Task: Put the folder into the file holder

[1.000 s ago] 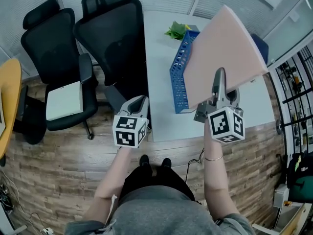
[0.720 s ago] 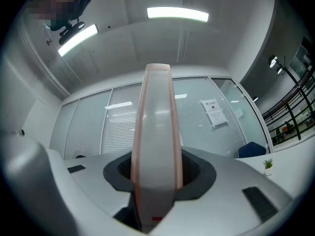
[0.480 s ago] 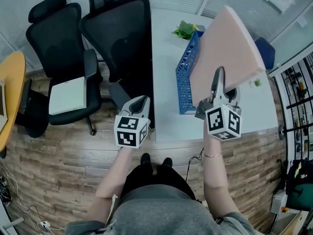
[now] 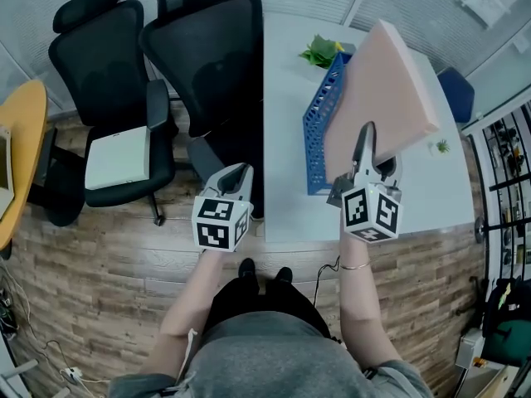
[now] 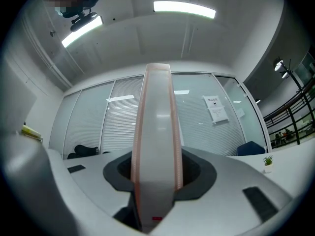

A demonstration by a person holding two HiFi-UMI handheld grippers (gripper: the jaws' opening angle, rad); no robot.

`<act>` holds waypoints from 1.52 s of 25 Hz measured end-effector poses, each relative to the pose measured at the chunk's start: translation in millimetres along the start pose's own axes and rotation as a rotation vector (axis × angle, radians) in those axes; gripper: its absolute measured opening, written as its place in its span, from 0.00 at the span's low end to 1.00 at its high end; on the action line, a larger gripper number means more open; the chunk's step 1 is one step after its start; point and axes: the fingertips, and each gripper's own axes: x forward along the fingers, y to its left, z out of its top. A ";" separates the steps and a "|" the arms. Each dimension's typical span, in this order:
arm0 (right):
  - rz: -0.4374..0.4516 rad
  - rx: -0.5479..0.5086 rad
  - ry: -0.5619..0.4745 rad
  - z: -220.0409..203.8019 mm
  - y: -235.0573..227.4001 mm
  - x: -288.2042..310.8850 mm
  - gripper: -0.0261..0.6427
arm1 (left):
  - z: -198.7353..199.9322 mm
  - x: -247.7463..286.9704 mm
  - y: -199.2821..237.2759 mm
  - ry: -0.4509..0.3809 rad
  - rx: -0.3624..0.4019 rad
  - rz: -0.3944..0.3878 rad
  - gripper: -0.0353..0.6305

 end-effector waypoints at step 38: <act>-0.024 -0.062 0.245 -94.1 3.2 -42.2 0.30 | -17.5 11.2 -10.9 0.049 0.004 -0.038 0.11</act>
